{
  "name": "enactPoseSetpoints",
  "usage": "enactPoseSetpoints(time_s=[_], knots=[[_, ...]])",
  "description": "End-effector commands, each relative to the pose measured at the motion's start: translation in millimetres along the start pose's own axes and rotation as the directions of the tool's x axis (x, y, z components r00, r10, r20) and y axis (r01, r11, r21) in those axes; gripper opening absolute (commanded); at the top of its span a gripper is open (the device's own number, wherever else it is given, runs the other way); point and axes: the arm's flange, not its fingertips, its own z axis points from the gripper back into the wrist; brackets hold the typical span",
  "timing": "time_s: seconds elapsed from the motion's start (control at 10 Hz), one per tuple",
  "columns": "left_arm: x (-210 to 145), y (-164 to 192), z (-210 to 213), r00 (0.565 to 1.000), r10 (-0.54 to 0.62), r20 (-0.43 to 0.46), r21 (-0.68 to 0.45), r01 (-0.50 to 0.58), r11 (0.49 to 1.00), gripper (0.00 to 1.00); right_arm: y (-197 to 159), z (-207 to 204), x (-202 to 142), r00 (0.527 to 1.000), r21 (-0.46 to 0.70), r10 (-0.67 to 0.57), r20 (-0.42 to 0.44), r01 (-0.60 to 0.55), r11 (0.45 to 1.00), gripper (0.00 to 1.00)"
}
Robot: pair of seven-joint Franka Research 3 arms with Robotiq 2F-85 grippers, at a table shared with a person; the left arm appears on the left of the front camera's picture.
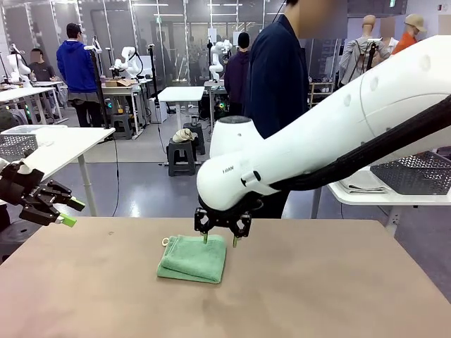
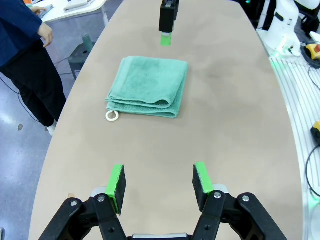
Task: Fold the towels and place them in the basket.
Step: Place the folded Towel with hook on the right side of the table.
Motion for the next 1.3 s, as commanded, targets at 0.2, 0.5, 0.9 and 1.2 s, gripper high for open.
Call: enactPoseSetpoints(time_s=[0.2,0.5,0.9,1.2], knots=[[0.9,-0.5,0.6,1.000,0.000,0.001,0.002,0.000,1.000,0.69,-8.1,-39.6,-5.5,0.993,0.050,-0.088,0.084,0.084,0.995,0.83],[0.9,-0.5,0.6,1.000,0.000,0.001,0.002,0.000,1.000,0.69,-13.1,-56.2,-2.1,0.992,0.050,-0.080,0.096,0.076,0.996,0.83],[0.9,-0.5,0.6,1.000,0.000,0.001,0.002,0.000,1.000,0.69,-12.3,-68.8,0.8,0.988,0.069,-0.057,0.144,0.047,0.997,0.83],[0.9,-0.5,0.6,1.000,0.000,0.001,0.002,0.000,1.000,0.69,-12.0,-74.9,2.1,0.987,0.082,-0.058,0.153,0.046,0.996,0.83]])
